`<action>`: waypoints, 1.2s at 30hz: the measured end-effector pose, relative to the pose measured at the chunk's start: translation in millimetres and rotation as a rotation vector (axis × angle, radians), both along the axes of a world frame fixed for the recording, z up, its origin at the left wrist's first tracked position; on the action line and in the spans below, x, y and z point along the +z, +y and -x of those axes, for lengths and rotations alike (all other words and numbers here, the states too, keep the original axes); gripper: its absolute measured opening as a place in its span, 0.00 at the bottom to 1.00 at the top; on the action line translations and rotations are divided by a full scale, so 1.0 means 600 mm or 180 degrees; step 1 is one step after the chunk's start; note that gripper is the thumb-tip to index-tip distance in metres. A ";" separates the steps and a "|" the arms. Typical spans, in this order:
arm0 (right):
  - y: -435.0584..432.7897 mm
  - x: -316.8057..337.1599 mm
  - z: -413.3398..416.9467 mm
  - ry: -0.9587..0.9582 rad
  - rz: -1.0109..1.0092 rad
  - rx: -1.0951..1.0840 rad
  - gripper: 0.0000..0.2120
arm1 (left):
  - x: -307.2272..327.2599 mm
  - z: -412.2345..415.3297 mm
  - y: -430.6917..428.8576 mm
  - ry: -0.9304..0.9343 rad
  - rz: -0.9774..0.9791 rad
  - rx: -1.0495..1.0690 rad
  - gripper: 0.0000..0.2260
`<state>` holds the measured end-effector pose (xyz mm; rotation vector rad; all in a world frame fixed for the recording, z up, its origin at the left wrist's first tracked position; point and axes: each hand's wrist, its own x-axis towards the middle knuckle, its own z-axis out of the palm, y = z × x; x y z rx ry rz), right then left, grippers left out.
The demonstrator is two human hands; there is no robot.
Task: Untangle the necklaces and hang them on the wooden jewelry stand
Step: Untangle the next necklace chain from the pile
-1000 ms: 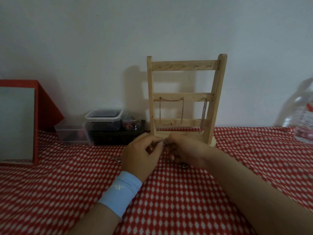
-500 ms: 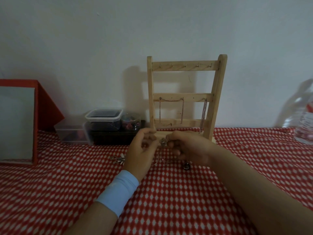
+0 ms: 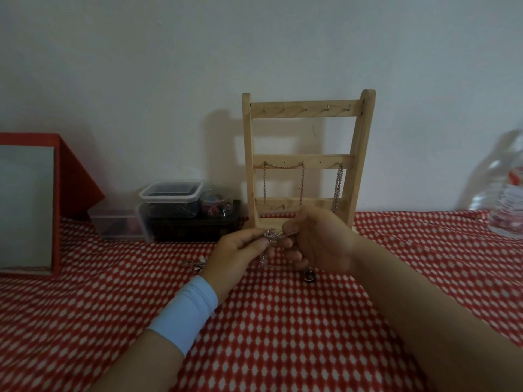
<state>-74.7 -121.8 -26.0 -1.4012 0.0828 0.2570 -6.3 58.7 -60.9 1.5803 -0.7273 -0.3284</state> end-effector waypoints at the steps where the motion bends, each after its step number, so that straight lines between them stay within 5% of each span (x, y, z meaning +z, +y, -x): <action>1: -0.001 -0.001 -0.001 -0.0050 0.0139 0.0036 0.06 | 0.000 -0.001 0.001 0.0056 0.0008 -0.0027 0.09; 6: 0.008 -0.005 -0.003 -0.0061 0.1313 -0.0580 0.11 | -0.001 -0.002 0.000 0.0075 -0.0042 0.0039 0.11; 11: 0.007 -0.009 -0.005 -0.0265 0.1910 -0.0792 0.04 | 0.002 0.001 -0.003 0.0040 0.0032 0.0098 0.07; 16: 0.004 0.007 0.006 -0.0698 0.1502 -0.0160 0.10 | 0.003 0.001 -0.001 -0.0024 -0.0016 0.0219 0.04; 21: 0.012 0.009 0.008 -0.1007 0.2072 -0.0561 0.05 | -0.004 -0.006 0.004 -0.0282 -0.0247 0.0197 0.04; 30: 0.010 0.001 0.002 -0.0642 0.2064 -0.0664 0.08 | -0.010 -0.009 0.000 -0.1578 -0.0302 0.0779 0.04; 36: 0.019 0.004 0.007 -0.0421 0.2838 -0.0447 0.08 | -0.014 0.001 -0.005 -0.1779 -0.0286 0.0640 0.04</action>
